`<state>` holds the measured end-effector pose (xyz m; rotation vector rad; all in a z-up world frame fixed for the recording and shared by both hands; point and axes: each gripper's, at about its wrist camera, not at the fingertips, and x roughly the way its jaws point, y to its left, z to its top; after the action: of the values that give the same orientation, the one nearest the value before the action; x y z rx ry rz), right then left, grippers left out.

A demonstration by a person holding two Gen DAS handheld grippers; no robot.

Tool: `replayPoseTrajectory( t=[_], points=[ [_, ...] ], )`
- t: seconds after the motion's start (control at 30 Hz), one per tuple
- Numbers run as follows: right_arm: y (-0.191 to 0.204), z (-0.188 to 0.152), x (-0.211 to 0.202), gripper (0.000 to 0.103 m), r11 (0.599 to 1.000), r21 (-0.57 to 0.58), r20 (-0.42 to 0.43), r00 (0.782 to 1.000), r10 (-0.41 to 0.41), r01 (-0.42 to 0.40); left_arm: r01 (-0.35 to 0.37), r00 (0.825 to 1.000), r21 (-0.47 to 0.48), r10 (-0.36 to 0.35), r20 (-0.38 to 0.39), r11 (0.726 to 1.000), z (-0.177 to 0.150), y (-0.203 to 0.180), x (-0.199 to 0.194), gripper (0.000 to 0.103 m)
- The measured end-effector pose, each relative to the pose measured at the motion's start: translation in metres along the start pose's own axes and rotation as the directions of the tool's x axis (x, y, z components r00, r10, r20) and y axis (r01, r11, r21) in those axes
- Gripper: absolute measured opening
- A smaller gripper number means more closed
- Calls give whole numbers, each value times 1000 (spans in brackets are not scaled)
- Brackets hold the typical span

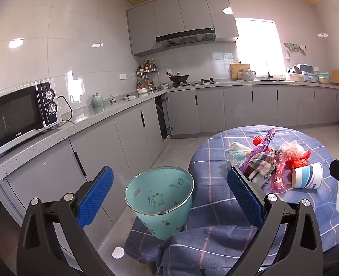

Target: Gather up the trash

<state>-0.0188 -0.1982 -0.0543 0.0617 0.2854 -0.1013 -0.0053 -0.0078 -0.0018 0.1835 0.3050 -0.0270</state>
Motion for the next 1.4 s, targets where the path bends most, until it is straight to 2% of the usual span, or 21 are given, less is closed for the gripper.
replayPoseTrajectory(
  t=[1.4],
  points=[
    [-8,3,4,99,1000,10,4,1000,-16,15,-2,1000,16,2,5,1000,2,10,5,98]
  ],
)
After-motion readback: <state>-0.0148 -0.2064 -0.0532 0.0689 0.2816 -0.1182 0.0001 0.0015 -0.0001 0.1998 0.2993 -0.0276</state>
